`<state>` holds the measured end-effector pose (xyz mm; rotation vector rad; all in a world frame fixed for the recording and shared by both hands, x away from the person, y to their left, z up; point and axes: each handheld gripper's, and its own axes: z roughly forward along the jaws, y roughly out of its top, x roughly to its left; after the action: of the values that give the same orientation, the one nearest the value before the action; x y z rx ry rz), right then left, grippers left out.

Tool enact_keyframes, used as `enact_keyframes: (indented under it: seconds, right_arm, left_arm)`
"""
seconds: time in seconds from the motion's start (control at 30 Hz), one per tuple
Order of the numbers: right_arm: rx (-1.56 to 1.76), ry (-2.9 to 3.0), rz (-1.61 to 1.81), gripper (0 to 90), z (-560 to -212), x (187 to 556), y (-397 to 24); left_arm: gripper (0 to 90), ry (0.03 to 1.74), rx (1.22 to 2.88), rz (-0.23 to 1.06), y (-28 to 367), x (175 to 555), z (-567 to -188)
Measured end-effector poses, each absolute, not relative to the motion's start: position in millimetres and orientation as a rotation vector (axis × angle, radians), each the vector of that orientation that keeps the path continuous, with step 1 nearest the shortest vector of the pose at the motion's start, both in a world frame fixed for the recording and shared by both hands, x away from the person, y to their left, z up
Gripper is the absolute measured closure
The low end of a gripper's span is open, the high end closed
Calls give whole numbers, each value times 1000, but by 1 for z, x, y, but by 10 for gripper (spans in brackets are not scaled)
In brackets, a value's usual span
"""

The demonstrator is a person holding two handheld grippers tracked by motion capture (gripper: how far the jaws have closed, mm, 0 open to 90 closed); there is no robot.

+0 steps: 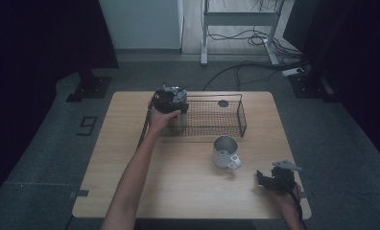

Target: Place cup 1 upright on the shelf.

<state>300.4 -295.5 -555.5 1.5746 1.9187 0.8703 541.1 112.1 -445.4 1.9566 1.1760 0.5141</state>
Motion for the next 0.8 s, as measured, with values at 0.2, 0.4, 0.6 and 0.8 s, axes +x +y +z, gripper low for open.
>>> enact_keyframes:
  seconds: [0.2,0.4,0.6,0.8]
  right_arm:
    - [1575,1919,871,173,-555,300,-296]
    - [1574,1920,870,173,-555,300,-296]
    - [1575,1919,870,173,-555,300,-296]
    - [1575,1918,871,173,-555,300,-296]
  left_arm:
    - [41,1184,1957,511,111,541,-451]
    - [41,1193,1967,518,110,540,-456]
    - [40,1190,1971,526,110,537,-459]
    - [39,1170,1991,544,109,532,-461]
